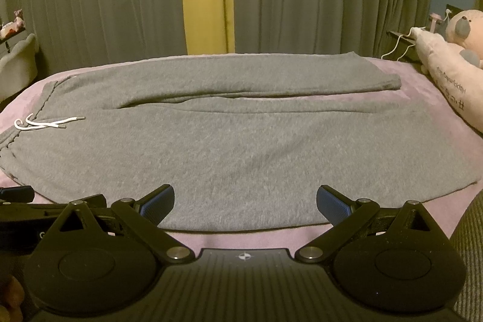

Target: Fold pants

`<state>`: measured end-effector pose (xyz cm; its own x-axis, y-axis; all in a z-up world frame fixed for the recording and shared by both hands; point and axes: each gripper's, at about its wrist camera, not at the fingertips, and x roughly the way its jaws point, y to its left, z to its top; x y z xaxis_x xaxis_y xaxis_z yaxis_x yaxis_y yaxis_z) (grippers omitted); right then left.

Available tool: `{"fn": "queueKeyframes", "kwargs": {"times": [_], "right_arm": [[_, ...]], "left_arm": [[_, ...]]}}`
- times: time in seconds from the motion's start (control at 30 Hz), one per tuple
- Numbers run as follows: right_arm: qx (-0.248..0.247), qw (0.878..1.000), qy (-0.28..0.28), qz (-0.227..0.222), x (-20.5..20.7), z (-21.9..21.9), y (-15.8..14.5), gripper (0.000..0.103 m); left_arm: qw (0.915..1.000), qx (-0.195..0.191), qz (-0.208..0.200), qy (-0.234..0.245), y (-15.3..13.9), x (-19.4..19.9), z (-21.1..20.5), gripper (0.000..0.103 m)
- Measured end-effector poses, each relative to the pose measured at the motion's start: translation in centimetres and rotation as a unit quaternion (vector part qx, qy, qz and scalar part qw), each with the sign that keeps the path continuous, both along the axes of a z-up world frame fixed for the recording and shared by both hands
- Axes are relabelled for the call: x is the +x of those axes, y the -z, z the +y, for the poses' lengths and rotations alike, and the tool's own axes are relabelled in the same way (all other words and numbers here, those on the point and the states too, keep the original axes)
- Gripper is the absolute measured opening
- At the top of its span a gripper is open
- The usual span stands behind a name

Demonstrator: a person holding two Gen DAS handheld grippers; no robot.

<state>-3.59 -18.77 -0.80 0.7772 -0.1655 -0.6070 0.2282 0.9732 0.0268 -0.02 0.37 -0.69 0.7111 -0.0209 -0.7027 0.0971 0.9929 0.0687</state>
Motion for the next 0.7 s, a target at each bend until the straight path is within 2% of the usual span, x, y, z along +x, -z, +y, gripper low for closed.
{"fn": "queueKeyframes", "kwargs": {"times": [0.7], "right_arm": [[0.005,1.0,-0.004,0.016,0.45,0.03,0.38,0.1]], "left_arm": [[1.0,0.0,0.005,0.001,-0.02,0.1,0.01,0.103]]}}
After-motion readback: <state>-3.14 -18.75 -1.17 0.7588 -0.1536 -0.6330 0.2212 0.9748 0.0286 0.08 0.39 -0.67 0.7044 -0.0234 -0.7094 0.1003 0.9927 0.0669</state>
